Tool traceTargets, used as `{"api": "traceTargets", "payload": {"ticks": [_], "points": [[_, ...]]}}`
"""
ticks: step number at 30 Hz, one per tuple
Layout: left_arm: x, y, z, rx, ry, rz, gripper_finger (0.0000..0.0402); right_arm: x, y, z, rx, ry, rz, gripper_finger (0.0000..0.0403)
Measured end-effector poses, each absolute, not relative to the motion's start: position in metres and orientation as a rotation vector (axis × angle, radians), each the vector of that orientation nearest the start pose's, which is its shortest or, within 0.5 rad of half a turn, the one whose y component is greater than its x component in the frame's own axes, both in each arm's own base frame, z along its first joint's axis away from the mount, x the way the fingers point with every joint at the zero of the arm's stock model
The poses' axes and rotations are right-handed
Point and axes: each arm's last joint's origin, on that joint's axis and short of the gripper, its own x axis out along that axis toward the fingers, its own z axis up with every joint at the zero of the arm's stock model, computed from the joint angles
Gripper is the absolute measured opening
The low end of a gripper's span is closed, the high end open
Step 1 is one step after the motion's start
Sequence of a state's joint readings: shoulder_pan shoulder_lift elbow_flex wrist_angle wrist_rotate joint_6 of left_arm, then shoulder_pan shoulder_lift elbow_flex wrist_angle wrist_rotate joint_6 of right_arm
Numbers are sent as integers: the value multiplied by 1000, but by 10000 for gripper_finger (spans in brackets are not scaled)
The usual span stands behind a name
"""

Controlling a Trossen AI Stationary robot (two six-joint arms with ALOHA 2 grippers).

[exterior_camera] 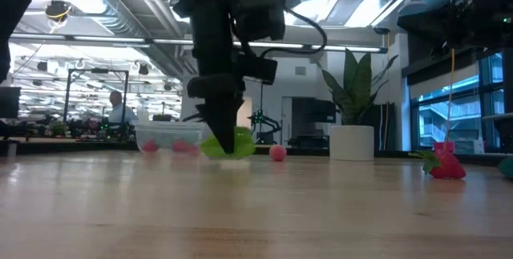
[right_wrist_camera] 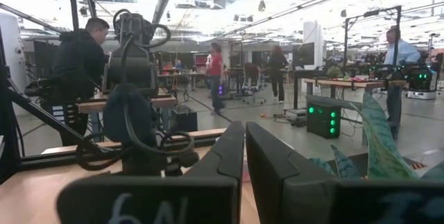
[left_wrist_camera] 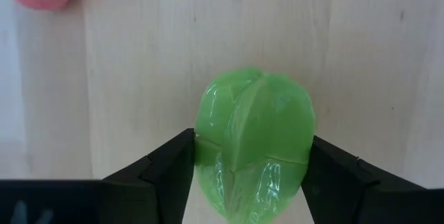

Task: Pick and placing Produce into tupperware
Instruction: Put the light green star fruit into the transparent container

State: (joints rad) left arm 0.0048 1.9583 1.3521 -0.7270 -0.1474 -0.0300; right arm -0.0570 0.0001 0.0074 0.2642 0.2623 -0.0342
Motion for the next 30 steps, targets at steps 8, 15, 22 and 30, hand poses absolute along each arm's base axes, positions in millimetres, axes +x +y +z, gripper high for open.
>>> {"api": "traceTargets", "payload": {"ticks": [8,15,22,30], "points": [[378,14,234,105,1215,248,220,92,-13,191,-6,-269,-324,22],[350,34,340,163,973,487,220,92,-13,192,-4,-274,-329,22],[298,56,430,114,693,681,220,92,-13,193,-3,-285,-330,22],[254,97,448,80,709,956,220,91,-13,193,-3,-290,-331,22]]}}
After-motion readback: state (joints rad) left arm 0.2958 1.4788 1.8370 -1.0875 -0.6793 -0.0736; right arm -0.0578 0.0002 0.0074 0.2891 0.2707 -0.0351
